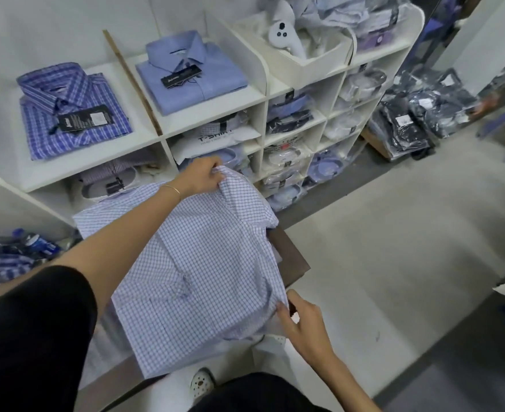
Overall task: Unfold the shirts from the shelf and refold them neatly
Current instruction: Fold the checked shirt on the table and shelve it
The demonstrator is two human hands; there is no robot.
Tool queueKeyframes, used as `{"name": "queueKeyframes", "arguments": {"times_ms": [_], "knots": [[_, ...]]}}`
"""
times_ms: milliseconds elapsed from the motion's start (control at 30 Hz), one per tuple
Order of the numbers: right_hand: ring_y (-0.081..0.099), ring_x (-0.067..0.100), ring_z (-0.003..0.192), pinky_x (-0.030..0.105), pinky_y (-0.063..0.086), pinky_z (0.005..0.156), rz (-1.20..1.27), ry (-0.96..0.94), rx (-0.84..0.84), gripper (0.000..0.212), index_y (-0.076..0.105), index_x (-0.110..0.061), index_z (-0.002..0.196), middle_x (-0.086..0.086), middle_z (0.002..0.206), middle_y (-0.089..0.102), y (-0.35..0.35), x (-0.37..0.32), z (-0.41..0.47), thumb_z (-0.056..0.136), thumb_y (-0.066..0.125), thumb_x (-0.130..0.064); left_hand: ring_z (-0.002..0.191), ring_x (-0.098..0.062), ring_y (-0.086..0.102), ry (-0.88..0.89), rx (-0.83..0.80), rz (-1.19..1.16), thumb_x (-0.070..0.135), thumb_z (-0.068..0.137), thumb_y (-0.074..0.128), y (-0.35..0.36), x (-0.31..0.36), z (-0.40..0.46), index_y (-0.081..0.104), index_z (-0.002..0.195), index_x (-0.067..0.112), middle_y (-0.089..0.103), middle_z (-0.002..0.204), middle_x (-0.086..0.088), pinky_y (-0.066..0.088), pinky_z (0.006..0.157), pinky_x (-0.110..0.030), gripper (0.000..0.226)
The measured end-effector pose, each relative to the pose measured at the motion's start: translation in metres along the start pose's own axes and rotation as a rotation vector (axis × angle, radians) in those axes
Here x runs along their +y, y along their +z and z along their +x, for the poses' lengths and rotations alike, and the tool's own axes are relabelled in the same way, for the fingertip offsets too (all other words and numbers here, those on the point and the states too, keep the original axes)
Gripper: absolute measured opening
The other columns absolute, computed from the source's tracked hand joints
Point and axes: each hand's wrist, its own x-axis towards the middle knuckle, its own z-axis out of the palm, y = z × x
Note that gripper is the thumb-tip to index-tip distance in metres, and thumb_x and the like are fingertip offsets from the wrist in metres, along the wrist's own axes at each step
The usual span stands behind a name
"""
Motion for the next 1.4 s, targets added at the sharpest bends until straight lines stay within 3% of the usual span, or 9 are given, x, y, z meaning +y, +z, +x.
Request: {"name": "queueKeyframes", "arguments": {"times_ms": [267,567,767,867,933,1067,1200,1300,1400], "knots": [[0.044,0.010,0.052,0.014,0.033,0.049,-0.120,-0.131,0.072,0.028,0.037,-0.037,0.064,-0.017,0.054,0.046,0.035,-0.056,-0.035,0.088,0.050,-0.033,0.070,-0.015,0.050,0.122,0.264,-0.170,0.016,0.093,0.056,-0.041,-0.014,-0.067,0.047,0.086,0.014,0.055,0.078,-0.001,0.038,0.061,-0.020,0.012],[0.028,0.007,0.044,0.012,0.021,0.044,-0.314,-0.215,-0.035,0.022,0.025,-0.032,0.068,-0.012,0.049,0.025,0.069,-0.067,-0.055,0.076,0.044,-0.027,0.088,-0.034,0.063,0.037,0.336,-0.399,0.017,0.091,0.060,-0.054,-0.061,-0.133,0.051,0.088,0.012,0.063,0.091,-0.014,0.053,0.082,-0.049,0.011],[0.030,0.013,0.050,0.025,0.034,0.045,-0.491,-0.261,-0.130,0.032,0.022,-0.027,0.070,-0.004,0.054,0.047,0.085,-0.059,-0.062,0.071,0.054,-0.018,0.083,-0.017,0.061,-0.030,0.338,-0.762,0.002,0.092,0.056,-0.040,-0.087,-0.180,0.052,0.083,0.012,0.059,0.090,-0.008,0.055,0.081,-0.028,0.015],[0.039,0.018,0.065,0.017,0.028,0.053,-0.653,-0.244,-0.346,0.019,0.029,-0.030,0.079,0.003,0.082,0.061,0.097,-0.046,-0.066,0.085,0.047,-0.026,0.076,-0.017,0.056,-0.185,0.347,-0.833,-0.010,0.088,0.048,-0.027,-0.109,-0.196,0.049,0.074,0.011,0.054,0.078,-0.006,0.053,0.074,-0.027,0.025],[0.039,0.018,0.073,0.019,0.025,0.057,-0.642,-0.277,-0.434,0.015,0.032,-0.029,0.086,0.004,0.090,0.058,0.102,-0.047,-0.068,0.090,0.045,-0.036,0.067,-0.014,0.056,-0.275,0.322,-0.781,-0.015,0.085,0.043,-0.022,-0.119,-0.206,0.051,0.072,0.008,0.056,0.073,-0.005,0.051,0.058,-0.015,0.028],[0.050,0.013,0.075,0.025,0.043,0.071,-0.625,-0.185,-0.485,0.036,0.054,-0.022,0.091,-0.003,0.087,0.061,0.105,-0.050,-0.059,0.089,0.045,-0.057,0.064,-0.013,0.056,-0.359,0.369,-0.620,-0.013,0.086,0.041,-0.023,-0.139,-0.214,0.063,0.072,0.009,0.063,0.078,-0.001,0.041,0.046,-0.007,0.034],[0.046,0.008,0.066,0.013,0.030,0.054,-0.560,-0.203,-0.281,0.041,0.048,-0.024,0.078,-0.011,0.069,0.050,0.091,-0.064,-0.031,0.090,0.033,-0.061,0.080,-0.016,0.060,-0.378,0.516,-0.528,0.001,0.094,0.046,-0.035,-0.148,-0.198,0.070,0.092,0.004,0.067,0.092,-0.005,0.048,0.071,-0.020,0.024],[0.057,0.014,0.067,0.027,0.043,0.061,-0.537,-0.181,-0.211,0.045,0.044,-0.023,0.074,-0.010,0.069,0.056,0.085,-0.072,-0.007,0.084,0.030,-0.065,0.092,-0.021,0.065,-0.339,0.443,-0.501,0.007,0.095,0.052,-0.037,-0.152,-0.165,0.069,0.101,0.007,0.069,0.096,-0.008,0.051,0.086,-0.033,0.019],[0.058,0.015,0.071,0.030,0.047,0.067,-0.562,-0.168,-0.286,0.067,0.048,-0.025,0.078,-0.006,0.077,0.062,0.092,-0.089,0.004,0.073,0.023,-0.087,0.093,-0.018,0.063,-0.348,0.352,-0.452,0.015,0.094,0.057,-0.032,-0.141,-0.125,0.068,0.110,0.004,0.070,0.105,-0.011,0.048,0.085,-0.026,0.022]]}}
